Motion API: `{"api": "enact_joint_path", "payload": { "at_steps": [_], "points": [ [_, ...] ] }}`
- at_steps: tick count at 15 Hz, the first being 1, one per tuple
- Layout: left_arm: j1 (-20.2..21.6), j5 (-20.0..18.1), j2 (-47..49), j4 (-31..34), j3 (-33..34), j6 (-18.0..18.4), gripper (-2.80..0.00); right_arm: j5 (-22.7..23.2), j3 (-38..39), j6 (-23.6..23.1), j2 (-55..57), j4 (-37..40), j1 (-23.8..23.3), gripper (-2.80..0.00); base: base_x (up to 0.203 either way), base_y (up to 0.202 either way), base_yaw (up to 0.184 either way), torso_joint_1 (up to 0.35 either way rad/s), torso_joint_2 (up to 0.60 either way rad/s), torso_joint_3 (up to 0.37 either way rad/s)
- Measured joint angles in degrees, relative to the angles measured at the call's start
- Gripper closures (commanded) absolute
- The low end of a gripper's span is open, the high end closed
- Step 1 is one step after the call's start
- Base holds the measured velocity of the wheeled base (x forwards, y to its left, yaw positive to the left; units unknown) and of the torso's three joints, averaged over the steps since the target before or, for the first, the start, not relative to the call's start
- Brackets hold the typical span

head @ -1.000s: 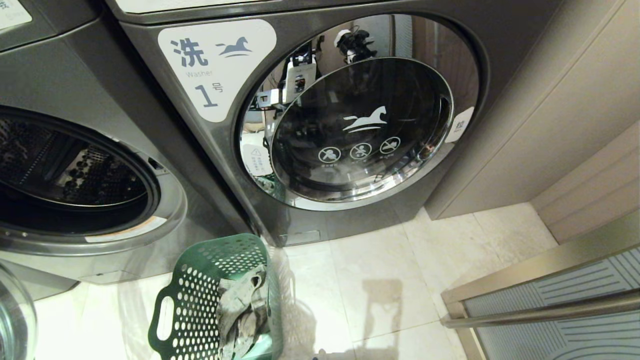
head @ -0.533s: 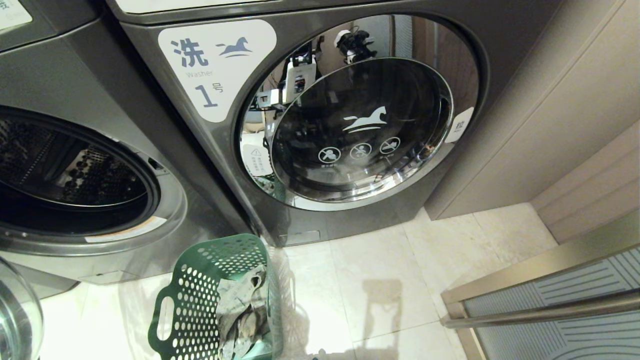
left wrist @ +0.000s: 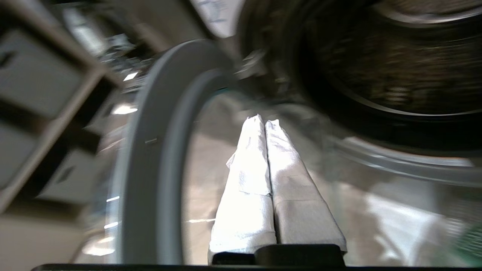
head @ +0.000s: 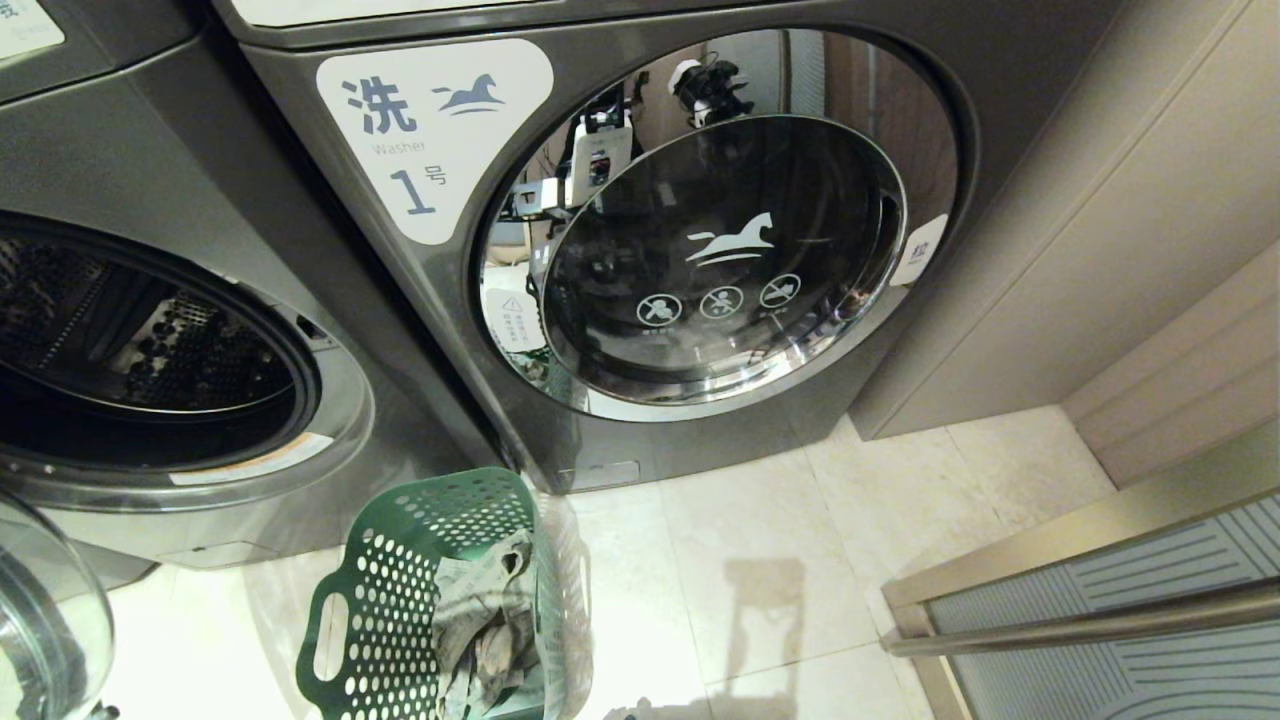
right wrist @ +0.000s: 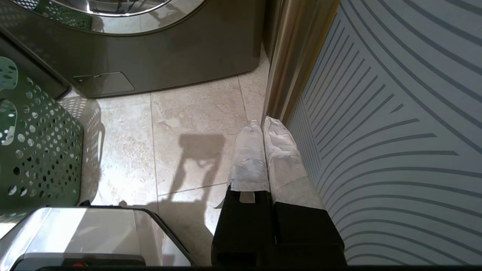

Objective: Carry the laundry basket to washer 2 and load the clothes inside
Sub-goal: Open the lid of the washing machine

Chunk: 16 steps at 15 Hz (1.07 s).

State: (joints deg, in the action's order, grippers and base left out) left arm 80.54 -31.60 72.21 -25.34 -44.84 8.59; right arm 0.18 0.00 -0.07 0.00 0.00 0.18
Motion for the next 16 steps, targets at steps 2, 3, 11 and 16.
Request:
{"api": "enact_joint_path", "payload": {
  "at_steps": [2, 3, 11, 16],
  "points": [
    [-2.2, 10.9, 1.3, 0.1, 0.5, 3.4, 0.0, 0.0, 0.0, 0.0, 0.0, 0.0, 0.0, 0.0, 0.0, 0.0, 0.0, 0.0, 0.0, 0.0],
    [-3.7, 15.9, 2.0, 0.1, 0.6, 4.4, 0.0, 0.0, 0.0, 0.0, 0.0, 0.0, 0.0, 0.0, 0.0, 0.0, 0.0, 0.0, 0.0, 0.0],
    [-8.2, 21.6, 4.6, 4.2, 2.0, 7.7, 0.0, 0.0, 0.0, 0.0, 0.0, 0.0, 0.0, 0.0, 0.0, 0.0, 0.0, 0.0, 0.0, 0.0],
    [-8.6, 21.8, 4.8, 3.3, 1.4, 8.0, 0.0, 0.0, 0.0, 0.0, 0.0, 0.0, 0.0, 0.0, 0.0, 0.0, 0.0, 0.0, 0.0, 0.0]
  ]
}}
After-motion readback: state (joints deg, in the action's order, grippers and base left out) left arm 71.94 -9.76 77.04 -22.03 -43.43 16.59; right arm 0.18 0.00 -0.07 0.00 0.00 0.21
